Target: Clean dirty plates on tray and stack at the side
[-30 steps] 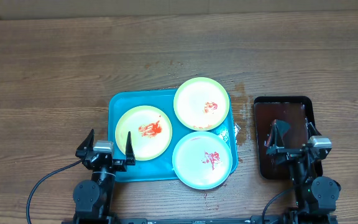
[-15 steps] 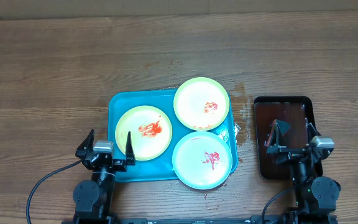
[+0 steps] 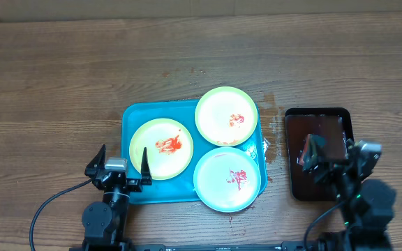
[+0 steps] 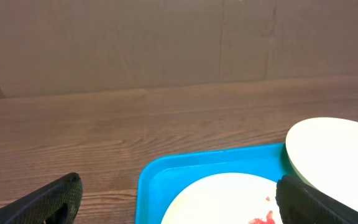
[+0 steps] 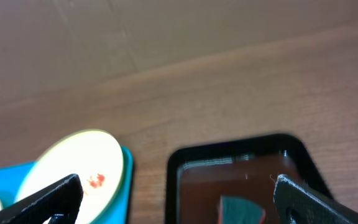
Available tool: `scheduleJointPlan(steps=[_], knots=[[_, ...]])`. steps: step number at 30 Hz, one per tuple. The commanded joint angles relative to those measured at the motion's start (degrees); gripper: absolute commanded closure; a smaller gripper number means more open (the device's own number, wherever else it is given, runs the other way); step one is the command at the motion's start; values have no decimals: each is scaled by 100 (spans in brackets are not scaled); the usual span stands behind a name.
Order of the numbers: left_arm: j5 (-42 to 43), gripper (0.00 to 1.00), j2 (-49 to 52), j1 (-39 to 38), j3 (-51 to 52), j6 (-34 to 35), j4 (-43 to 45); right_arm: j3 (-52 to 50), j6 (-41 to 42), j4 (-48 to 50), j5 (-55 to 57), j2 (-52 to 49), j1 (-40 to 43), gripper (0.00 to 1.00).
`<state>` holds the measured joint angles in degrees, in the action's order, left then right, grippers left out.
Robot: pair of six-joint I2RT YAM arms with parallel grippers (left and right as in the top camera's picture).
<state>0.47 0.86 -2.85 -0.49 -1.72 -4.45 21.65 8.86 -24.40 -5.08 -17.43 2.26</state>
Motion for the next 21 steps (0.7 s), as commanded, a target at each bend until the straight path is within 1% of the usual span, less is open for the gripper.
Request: scheduleJointPlan(steps=[1, 4, 8, 11, 13, 15, 18, 21], knots=[[46, 0, -55, 22, 22, -87, 0, 1104, 22, -470, -219, -826, 37, 0], [46, 0, -55, 22, 22, -87, -2, 2155, 358, -1436, -590, -1926, 37, 0], [46, 0, -55, 22, 22, -87, 0, 3436, 968, -3045, -1117, -3515, 37, 0], [46, 0, -55, 22, 22, -87, -2, 4240, 1008, -4341, -1582, -4695, 37, 0], [46, 1, -55, 22, 22, -87, 0, 4559, 999, -4986, -1714, -5329, 37, 0], [46, 0, -55, 22, 22, -87, 0, 4664, 1001, -5311, -1709, -5825, 37, 0], [46, 1, -55, 22, 22, -87, 0, 4662, 852, -5480, -1709, -6419, 37, 0], [46, 0, -55, 22, 22, -87, 0, 4662, 546, -5480, -1703, -6658, 37, 0]])
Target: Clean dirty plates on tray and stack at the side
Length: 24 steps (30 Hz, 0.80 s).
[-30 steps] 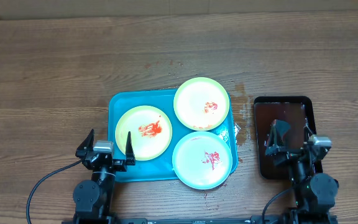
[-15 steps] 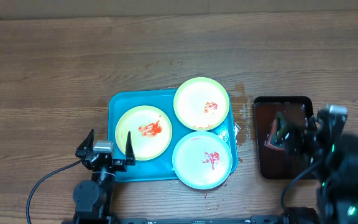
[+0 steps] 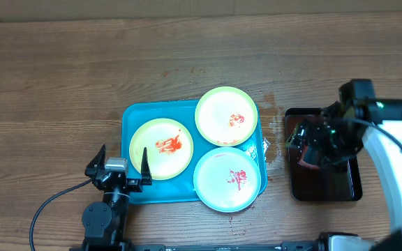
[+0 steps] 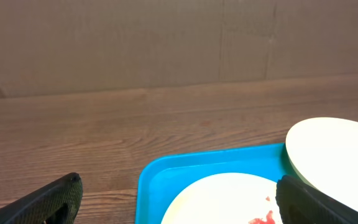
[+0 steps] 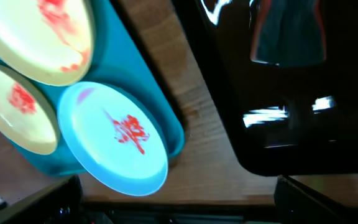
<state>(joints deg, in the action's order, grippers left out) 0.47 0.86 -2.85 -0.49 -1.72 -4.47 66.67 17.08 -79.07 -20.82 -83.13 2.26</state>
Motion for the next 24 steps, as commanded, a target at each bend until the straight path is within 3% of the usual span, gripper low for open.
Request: scheduleJointPlan(steps=[1, 16, 24], knots=[[46, 0, -55, 22, 22, -87, 0, 160, -352, -4, -114, -101, 37, 0], [186, 0, -33, 20, 4, 192, -39, 160, -713, 118, -282, -13, 33, 0], [-170, 0, 1202, 20, -1078, 396, -632, 160, -715, 249, -280, -13, 33, 0]])
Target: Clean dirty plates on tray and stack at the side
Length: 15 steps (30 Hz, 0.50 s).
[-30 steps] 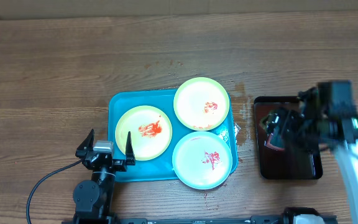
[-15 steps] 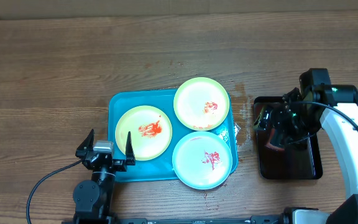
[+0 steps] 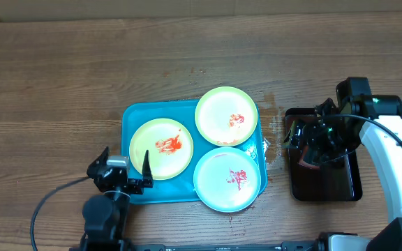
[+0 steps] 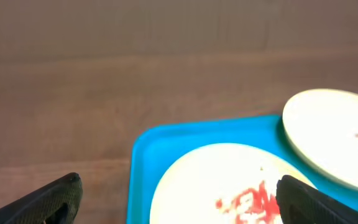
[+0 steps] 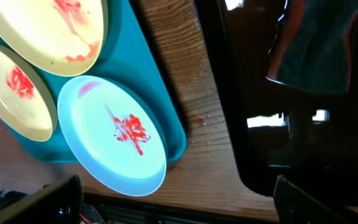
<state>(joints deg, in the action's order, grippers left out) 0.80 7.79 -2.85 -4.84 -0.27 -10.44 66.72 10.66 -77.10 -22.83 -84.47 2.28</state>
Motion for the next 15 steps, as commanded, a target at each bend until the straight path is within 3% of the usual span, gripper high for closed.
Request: scheduleJointPlan(steps=[1, 6, 11, 15], knots=[[-247, 0, 804, 20, -868, 334, -55, 155, -70, 76, -76, 120, 31, 0], [-223, 0, 2809, 20, -2588, 651, -704, 155, -70, 264, -79, 120, 31, 0], [26, 0, 4946, 20, -4824, 1368, -2275, 155, -70, 326, -17, 120, 31, 0], [413, 0, 6365, 20, -6426, 1423, -3595, 155, -61, 330, 162, 120, 31, 0]])
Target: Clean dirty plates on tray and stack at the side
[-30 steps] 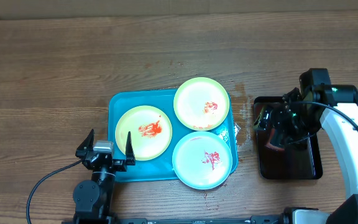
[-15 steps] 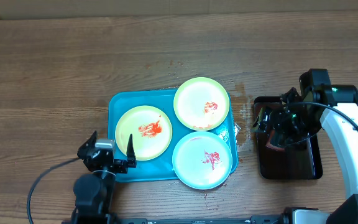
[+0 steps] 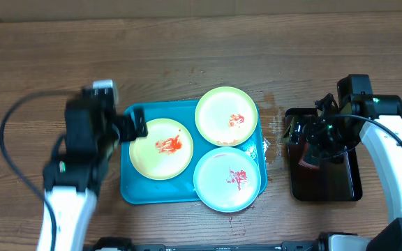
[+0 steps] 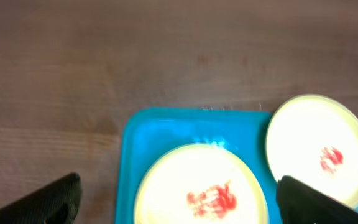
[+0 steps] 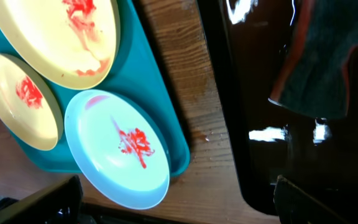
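Observation:
A blue tray [image 3: 130, 183] holds three plates smeared with red: a yellow-green one on the left [image 3: 160, 148], a yellow-green one at the back [image 3: 226, 116] and a light blue one in front [image 3: 229, 178]. My left gripper [image 3: 124, 130] hangs open over the tray's left edge, looking down on the left plate [image 4: 197, 186]. My right gripper [image 3: 311, 136] is open above a black tray [image 3: 326, 185]. A grey-teal sponge with a red edge [image 5: 325, 68] lies in that black tray, just ahead of the right fingers.
The wooden table [image 3: 187, 49] carries small red specks behind the blue tray and a wet patch [image 3: 271, 143] between the two trays. A brown cardboard wall runs along the table's far edge. The left arm's cable loops over the table's left side.
My left arm was low at the table's front edge and is now raised over the blue tray's left side, looking straight down. My right gripper has shifted only slightly over the black tray.
At first both arms sat low at the front edge, grippers open. Then my right arm was out over the black tray above the sponge while the left stayed put. The left then tilted toward the tray and now hangs over it. The plates have not moved.

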Available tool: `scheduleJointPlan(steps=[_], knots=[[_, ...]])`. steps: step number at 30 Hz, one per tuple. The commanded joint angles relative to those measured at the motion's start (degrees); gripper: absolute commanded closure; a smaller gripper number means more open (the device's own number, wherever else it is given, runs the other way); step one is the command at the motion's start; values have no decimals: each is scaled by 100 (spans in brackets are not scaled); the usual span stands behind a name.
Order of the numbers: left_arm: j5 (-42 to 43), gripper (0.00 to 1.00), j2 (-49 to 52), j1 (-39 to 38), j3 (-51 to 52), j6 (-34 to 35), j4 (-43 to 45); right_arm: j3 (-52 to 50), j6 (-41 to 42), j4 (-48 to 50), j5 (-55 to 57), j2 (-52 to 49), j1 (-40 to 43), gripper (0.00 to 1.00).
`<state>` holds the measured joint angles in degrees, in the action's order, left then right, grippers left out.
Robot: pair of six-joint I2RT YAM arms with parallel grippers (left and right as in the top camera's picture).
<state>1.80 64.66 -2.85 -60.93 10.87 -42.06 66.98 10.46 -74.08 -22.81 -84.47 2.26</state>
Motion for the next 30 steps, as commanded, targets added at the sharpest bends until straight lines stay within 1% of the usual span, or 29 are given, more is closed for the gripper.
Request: scheduleJointPlan(steps=[1, 2, 5, 6, 15, 17, 19, 20, 21, 22, 23, 24, 25, 26, 27, 29, 30], knots=[[328, 0, 901, 20, -1038, 321, -588, 129, 13, 26, 260, 120, 33, 0], [433, 0, 1095, 20, -1220, 393, -728, 129, 175, 26, 472, 120, 33, 0], [1106, 0, 1486, 20, -1427, 457, -922, 129, 1204, -55, 1445, 111, 50, 0], [1207, 0, 1558, 20, -1421, 457, -970, 129, 1300, -70, 1565, 105, 50, 0], [1222, 1, 2275, 20, -1419, 435, -1335, 31, 1252, -26, 1635, -111, 50, 0], [1220, 8, 2369, 20, -1419, 435, -1388, -46, 1226, 59, 1631, -208, 50, 0], [1220, 26, 2465, 20, -1419, 435, -1412, -153, 1196, 348, 1633, -295, 50, 0], [1220, 29, 2494, 20, -1419, 435, -1410, -208, 1178, 511, 1626, -319, 50, 0], [1220, 11, 2524, 20, -1419, 435, -1408, -245, 1104, 682, 1585, -365, 50, 0], [1220, 4, 2555, 20, -1419, 435, -1405, -262, 1008, 793, 1502, -413, 50, 0], [1222, 17, 2573, 20, -1419, 435, -1410, -264, 1016, 866, 1497, -483, 50, 3], [1222, 38, 2594, 20, -1419, 437, -1425, -264, 1027, 935, 1513, -551, 50, 9], [1222, 45, 2599, 20, -1419, 437, -1434, -264, 1075, 992, 1558, -623, 50, 12], [1220, 45, 2599, 20, -1419, 437, -1449, -264, 1110, 1051, 1572, -684, 50, 12], [1222, 41, 2599, 20, -1419, 437, -1456, -264, 1193, 1086, 1574, -728, 50, 12], [1222, 40, 2599, 20, -1419, 437, -1456, -264, 1257, 1108, 1574, -844, 50, 11], [1220, 45, 2599, 20, -1419, 435, -1456, -264, 1270, 1106, 1626, -914, 50, 11]])
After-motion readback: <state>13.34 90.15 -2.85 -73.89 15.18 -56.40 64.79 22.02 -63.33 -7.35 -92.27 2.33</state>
